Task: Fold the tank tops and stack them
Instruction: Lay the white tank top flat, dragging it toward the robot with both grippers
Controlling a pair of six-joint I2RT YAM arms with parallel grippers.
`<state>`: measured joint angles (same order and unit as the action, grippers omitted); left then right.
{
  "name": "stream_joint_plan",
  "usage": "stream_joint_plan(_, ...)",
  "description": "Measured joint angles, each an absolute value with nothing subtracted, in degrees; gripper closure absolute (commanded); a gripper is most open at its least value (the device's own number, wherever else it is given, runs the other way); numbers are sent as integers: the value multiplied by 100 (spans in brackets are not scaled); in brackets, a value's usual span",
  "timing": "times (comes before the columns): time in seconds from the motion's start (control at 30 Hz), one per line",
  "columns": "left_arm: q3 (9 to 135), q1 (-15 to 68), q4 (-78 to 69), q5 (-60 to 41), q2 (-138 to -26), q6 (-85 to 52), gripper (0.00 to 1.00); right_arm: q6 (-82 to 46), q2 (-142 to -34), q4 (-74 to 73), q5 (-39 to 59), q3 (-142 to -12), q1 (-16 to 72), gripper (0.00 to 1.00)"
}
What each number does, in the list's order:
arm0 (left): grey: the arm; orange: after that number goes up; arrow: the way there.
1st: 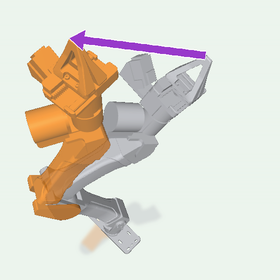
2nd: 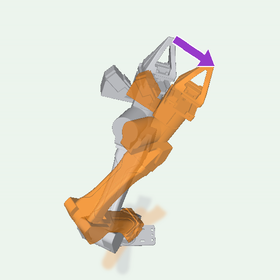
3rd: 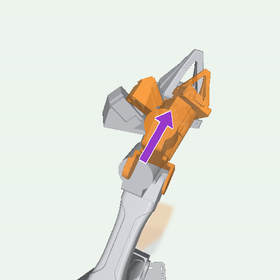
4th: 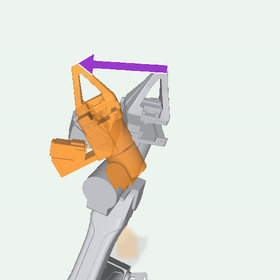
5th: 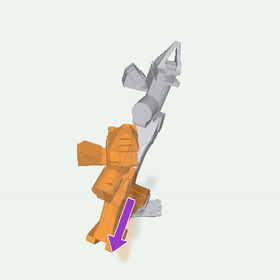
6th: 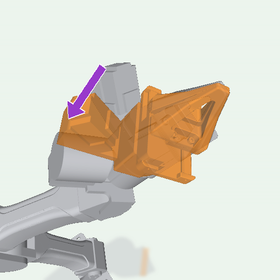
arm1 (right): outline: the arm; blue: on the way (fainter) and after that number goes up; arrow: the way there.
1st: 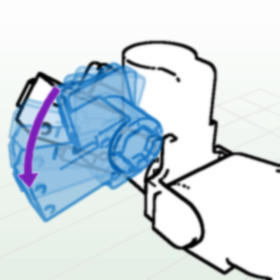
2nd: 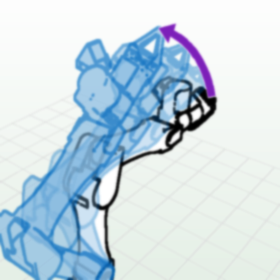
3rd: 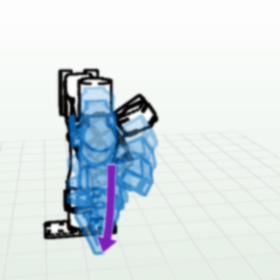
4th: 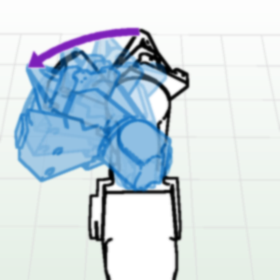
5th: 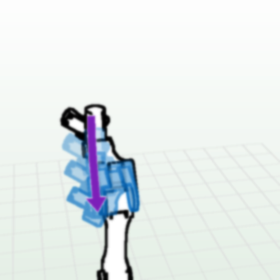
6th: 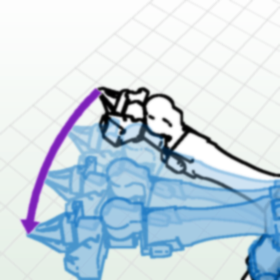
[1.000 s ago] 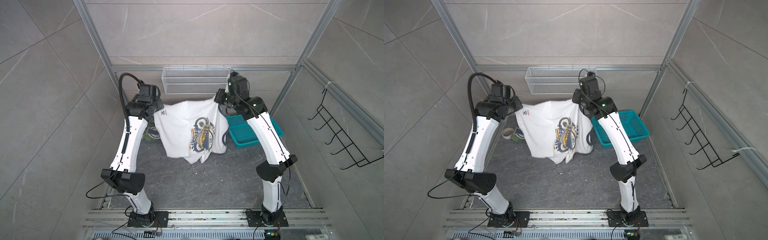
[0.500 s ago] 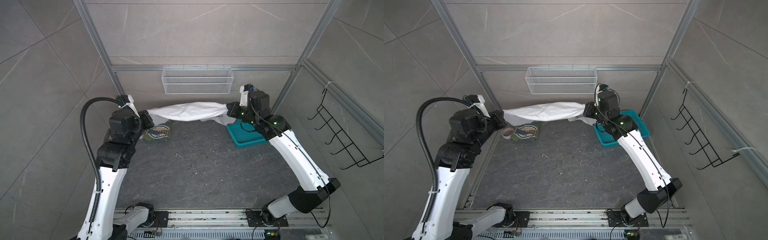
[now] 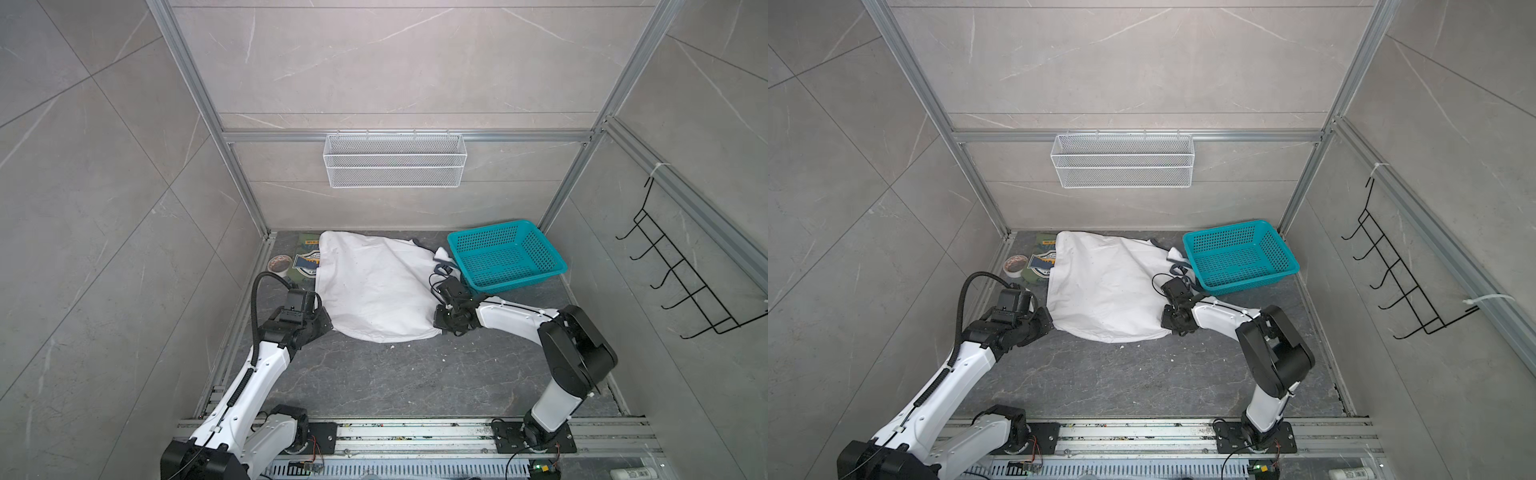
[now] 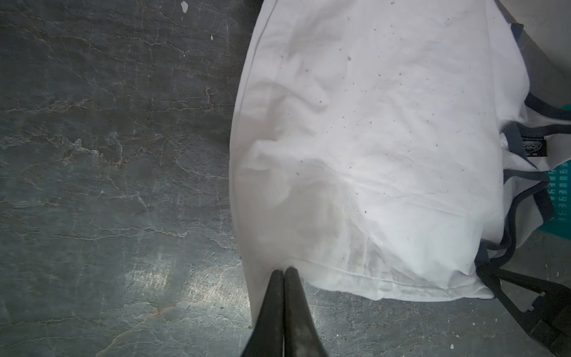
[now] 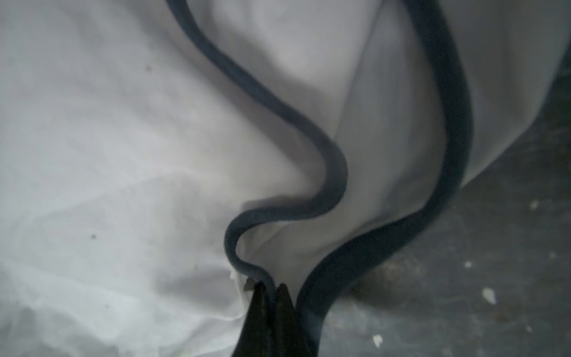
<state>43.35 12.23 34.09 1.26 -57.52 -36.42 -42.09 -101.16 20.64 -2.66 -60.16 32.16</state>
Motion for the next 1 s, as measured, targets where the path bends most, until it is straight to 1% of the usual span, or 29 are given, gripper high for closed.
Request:
stream_joint_plan(0.13,4348,1223,3148,-73,-6010,-3712,100,-4226,-10626,2150,-823,-7035,2967,100)
stream_joint_plan(0.27,4425,1273,2991,-456,-6473,-3712,100,-4228,-10967,2163,-1048,-7590,2536,100)
stream_joint_plan(0.57,5000,2274,2687,-613,-7428,-3699,100,-4091,-11587,2399,-1138,-8414,1815,100)
stream_joint_plan(0.77,5415,2554,2624,-589,-7808,-3699,100,-3835,-12130,2657,-1094,-9310,1367,100)
stream_joint_plan(0.87,5513,2602,2596,-523,-7837,-3699,100,-3723,-12278,2803,-1094,-9686,1293,100)
stream_joint_plan(1.0,5544,2611,2652,-318,-7793,-3686,100,-3594,-12138,2788,-1111,-9559,1369,100)
